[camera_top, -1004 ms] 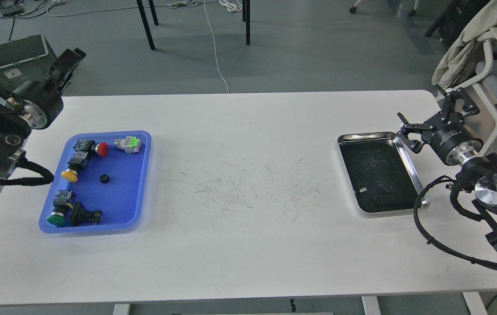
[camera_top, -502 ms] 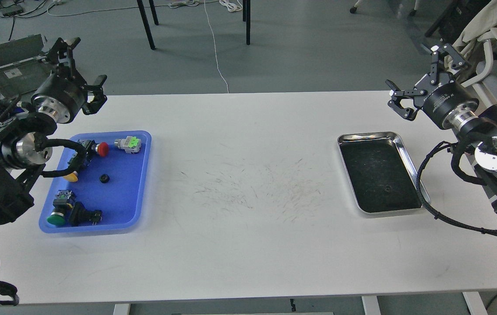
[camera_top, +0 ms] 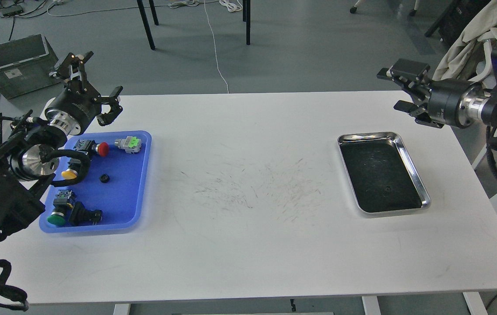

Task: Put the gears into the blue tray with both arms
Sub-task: 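Retract the left gripper and move the right gripper toward the metal tray, then grasp a second black gear in the metal tray with the right gripper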

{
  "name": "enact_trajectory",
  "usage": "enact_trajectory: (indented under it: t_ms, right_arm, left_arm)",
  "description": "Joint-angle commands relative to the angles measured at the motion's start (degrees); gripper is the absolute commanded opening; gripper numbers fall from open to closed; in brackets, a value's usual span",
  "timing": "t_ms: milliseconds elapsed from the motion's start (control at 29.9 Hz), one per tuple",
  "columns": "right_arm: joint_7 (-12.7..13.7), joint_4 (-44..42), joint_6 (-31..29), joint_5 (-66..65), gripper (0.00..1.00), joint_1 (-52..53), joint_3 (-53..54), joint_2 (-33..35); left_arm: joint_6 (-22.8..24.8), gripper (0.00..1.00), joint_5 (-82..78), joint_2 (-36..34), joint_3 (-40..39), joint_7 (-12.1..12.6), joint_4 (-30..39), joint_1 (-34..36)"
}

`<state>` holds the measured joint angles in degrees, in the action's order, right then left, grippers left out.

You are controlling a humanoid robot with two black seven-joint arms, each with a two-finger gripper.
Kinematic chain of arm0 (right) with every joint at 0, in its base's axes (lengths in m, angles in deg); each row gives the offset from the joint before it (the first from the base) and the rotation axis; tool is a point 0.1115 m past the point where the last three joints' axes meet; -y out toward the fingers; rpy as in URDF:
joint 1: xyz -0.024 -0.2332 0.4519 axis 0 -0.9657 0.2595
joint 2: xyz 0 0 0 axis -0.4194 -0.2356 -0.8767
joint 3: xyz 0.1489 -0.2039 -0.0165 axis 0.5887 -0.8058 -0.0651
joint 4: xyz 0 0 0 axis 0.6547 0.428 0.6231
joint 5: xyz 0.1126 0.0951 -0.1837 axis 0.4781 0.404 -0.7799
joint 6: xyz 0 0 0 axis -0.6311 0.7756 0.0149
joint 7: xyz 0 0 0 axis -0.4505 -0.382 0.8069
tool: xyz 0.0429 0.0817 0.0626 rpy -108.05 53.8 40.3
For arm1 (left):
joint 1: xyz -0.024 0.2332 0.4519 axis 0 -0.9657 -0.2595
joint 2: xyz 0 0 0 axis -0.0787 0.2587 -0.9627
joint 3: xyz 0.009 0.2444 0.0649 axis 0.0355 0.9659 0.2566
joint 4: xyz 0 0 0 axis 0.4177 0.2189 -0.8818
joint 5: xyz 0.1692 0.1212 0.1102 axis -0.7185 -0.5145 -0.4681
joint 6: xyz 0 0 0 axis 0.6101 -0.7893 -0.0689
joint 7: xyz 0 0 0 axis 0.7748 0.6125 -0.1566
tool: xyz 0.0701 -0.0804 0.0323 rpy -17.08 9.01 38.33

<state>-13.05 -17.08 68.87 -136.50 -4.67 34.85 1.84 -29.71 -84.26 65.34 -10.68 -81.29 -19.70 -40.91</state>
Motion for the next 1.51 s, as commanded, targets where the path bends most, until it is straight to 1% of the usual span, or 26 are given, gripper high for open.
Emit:
enact_trajectory:
  t_ms: [0,67,268,535,803,937,1004,1104,1171,1271,1338,1438,1472]
  right_arm:
    - [0.93,0.76,-0.05,-14.29,0.99,0.99,-9.01,-0.09]
    - [0.93,0.06,-0.05,-17.74,0.99,0.73,-11.74,-1.84]
    - [0.93,-3.10,0.04,-18.81,0.98,0.38,-15.70,-5.97]
    - [0.76,-7.14,0.04,-19.78,0.94,-1.20,-17.38,-10.45]
    - [0.67,-10.49,0.22,-21.01,0.90,-3.67,-17.46,-13.45]
    - [0.40,-11.10,0.22,-21.44,0.84,-4.02,-17.55,-13.54]
    - [0.23,-11.10,0.22,-21.80,0.77,-4.02,-17.55,-13.54]
    - [-0.12,-11.02,0.22,-21.89,0.71,-3.93,-18.25,-13.54]
    - [-0.65,-10.75,0.22,-21.97,0.63,-3.93,-18.52,-13.28]
    - [-1.44,-10.75,0.22,-22.06,0.45,-3.93,-18.78,-13.01]
    - [-1.53,-10.75,0.13,-22.58,0.41,-3.93,-18.87,-12.92]
    - [-2.32,-10.75,0.04,-22.94,0.23,-3.84,-20.36,-12.83]
    - [-2.58,-10.75,0.04,-22.94,0.20,-3.67,-20.89,-12.83]
  left_arm:
    - [0.02,0.98,-0.44,0.03,0.26,-0.03,0.01,-0.54]
    - [0.02,0.98,-0.44,-0.06,0.26,-0.03,0.01,-0.62]
    - [-0.24,0.98,-0.53,-0.06,0.44,0.06,-0.08,-0.62]
    - [-0.42,0.98,-0.88,-0.50,1.05,-0.03,0.01,-0.62]
    - [-0.33,0.98,-0.97,-0.58,1.05,-0.03,0.01,-1.94]
    - [-0.33,0.98,-0.97,-0.58,1.05,-0.03,0.09,-1.94]
    - [-0.33,0.98,-0.97,-0.58,1.05,-0.03,0.09,-1.94]
    - [-0.42,0.98,-0.97,-0.58,1.05,-0.03,0.09,-1.94]
    - [-0.42,0.98,-0.97,-0.50,1.05,-0.03,0.09,-1.94]
    - [-0.42,0.98,-0.97,-0.50,1.14,-0.03,0.09,-1.94]
    - [-0.42,0.98,-0.97,-0.58,1.06,-0.03,0.09,-1.94]
    - [-0.42,0.98,-1.40,-0.58,1.05,-0.03,0.09,-1.94]
    - [-0.42,0.98,-1.58,-0.58,1.05,-0.03,0.09,-1.94]
